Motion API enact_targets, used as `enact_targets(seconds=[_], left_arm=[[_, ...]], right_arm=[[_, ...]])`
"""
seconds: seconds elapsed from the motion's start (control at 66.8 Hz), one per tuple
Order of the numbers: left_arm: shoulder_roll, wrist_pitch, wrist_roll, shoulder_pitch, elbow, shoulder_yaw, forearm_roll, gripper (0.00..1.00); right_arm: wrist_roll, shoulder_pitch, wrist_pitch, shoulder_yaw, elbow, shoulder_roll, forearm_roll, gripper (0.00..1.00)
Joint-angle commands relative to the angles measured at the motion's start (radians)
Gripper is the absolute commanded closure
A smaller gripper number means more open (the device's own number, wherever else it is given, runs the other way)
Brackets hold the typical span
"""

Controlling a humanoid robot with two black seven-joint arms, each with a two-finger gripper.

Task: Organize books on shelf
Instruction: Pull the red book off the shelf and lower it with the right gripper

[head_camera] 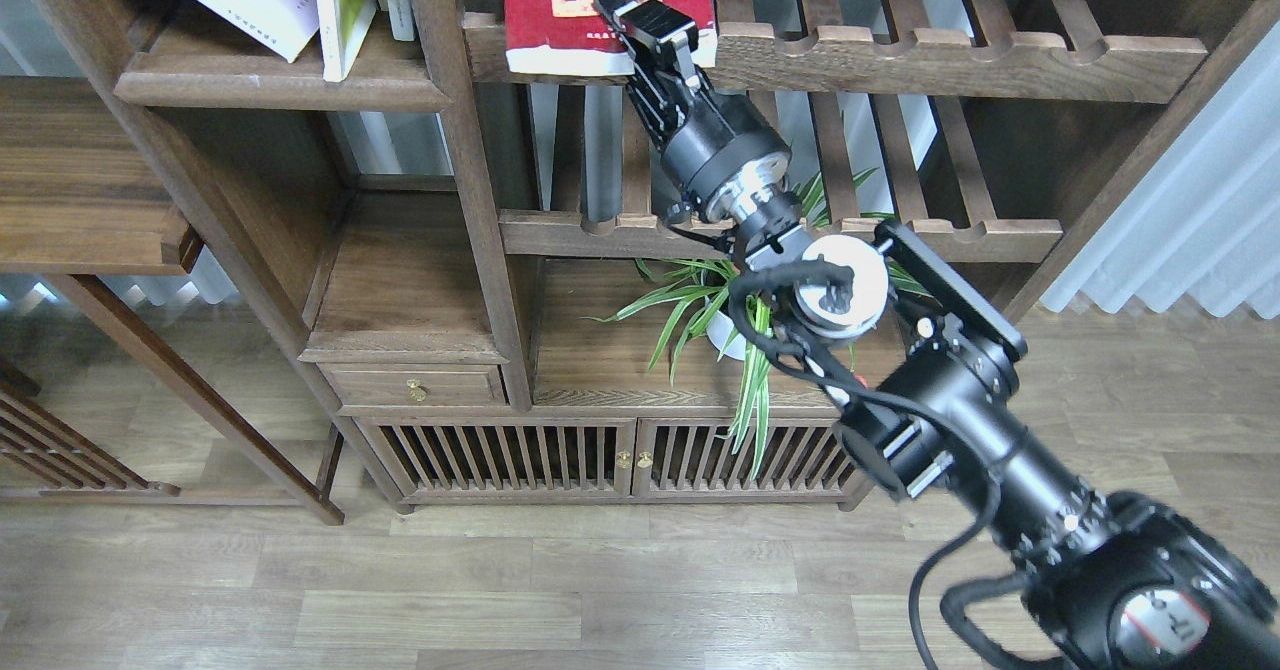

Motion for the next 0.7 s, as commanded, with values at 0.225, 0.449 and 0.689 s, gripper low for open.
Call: enact_targets(seconds=[0.225, 0.449, 0.689], left_arm=[[-0.003, 0.000, 0.000, 0.016, 0.006, 0.003, -0.071, 0.01], [-0.023, 0.000, 0.008, 0.045, 0.018, 0.057, -0.219, 0.00], [-0.107, 0.000, 0.004, 0.117, 0.055, 0.180, -0.240, 0.00]], right_arm=[[-0.014, -0.273, 0.127, -0.084, 0.188, 0.000, -0.035, 0.95], [-0.039, -0.391, 0.212, -0.152, 0.173, -0.060, -0.038, 0.95], [-0.177, -0.415, 0.436, -0.185, 0.019, -0.146, -0.049, 0.94]])
